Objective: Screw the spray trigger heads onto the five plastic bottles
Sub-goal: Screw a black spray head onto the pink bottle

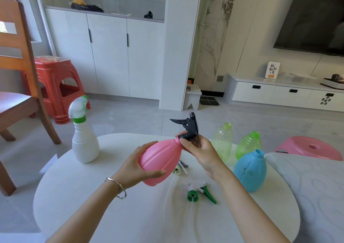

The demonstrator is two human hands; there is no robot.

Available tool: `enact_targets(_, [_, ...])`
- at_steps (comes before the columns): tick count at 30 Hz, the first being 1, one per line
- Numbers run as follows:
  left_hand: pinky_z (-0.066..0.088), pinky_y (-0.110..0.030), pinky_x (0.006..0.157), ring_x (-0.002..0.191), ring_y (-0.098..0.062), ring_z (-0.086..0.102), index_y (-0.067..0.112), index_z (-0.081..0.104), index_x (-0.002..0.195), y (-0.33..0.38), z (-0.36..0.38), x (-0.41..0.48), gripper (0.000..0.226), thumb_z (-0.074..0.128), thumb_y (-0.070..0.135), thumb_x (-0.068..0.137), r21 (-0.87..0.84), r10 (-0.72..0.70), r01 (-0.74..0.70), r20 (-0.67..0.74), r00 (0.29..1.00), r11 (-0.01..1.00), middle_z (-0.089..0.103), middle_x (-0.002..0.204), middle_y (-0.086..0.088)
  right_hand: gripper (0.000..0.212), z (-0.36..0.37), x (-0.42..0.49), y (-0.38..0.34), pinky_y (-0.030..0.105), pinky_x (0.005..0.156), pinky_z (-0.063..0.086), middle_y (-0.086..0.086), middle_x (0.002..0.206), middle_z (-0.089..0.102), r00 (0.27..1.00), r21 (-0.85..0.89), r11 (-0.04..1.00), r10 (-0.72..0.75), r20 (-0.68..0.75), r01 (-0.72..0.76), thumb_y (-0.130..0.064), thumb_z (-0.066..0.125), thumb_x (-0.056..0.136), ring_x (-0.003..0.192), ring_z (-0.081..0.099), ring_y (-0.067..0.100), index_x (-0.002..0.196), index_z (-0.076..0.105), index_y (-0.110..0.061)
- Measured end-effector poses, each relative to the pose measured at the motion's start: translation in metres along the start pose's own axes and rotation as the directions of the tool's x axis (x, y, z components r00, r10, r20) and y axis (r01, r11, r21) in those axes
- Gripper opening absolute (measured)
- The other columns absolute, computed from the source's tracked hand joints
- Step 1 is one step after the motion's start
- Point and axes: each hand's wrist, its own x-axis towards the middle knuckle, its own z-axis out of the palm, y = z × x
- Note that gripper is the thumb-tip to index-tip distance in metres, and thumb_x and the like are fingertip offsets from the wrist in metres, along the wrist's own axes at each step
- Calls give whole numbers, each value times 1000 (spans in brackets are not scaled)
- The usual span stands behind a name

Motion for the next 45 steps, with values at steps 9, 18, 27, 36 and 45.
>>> enact_targets(9, [59,-32,71,98,-19,70,25,57,121,3,-1,5,85,82,61,47,-646,-306,242,15,952,724,72,110,-3,34,-12,-1,-6,27,94,51,5,109,70,996,16,999,47,75,-48,-24,69,75,102,65,12,106,65,-12])
enact_targets(18, [60,-35,66,87,-25,72,33,69,98,-11,-4,10,52,64,69,61,-645,-347,349,136,928,680,77,92,-4,28,-3,0,6,24,79,56,4,96,76,989,168,986,34,-142,-9,-23,75,72,95,70,16,96,70,-11])
enact_targets(27, [59,-33,59,81,-31,73,16,54,120,-3,-13,1,82,48,79,67,-491,-350,522,402,846,697,74,99,-13,23,-6,-3,-7,23,85,54,6,98,74,998,268,963,24,-55,-8,-13,70,74,96,68,13,97,70,-9])
enact_targets(36, [50,-24,42,46,-23,60,5,68,104,-2,-10,-1,98,17,84,74,-382,-378,718,655,654,581,68,81,-18,36,-3,-4,-14,24,94,50,5,108,73,999,186,982,-22,29,17,-25,75,66,108,65,13,100,69,-18])
enact_targets(45, [52,-38,95,111,-12,63,34,40,133,3,0,1,97,83,59,50,-254,-116,150,146,983,955,60,128,2,16,-2,0,-3,19,73,55,9,91,73,953,287,958,84,-290,2,-15,72,79,85,69,15,91,71,-5])
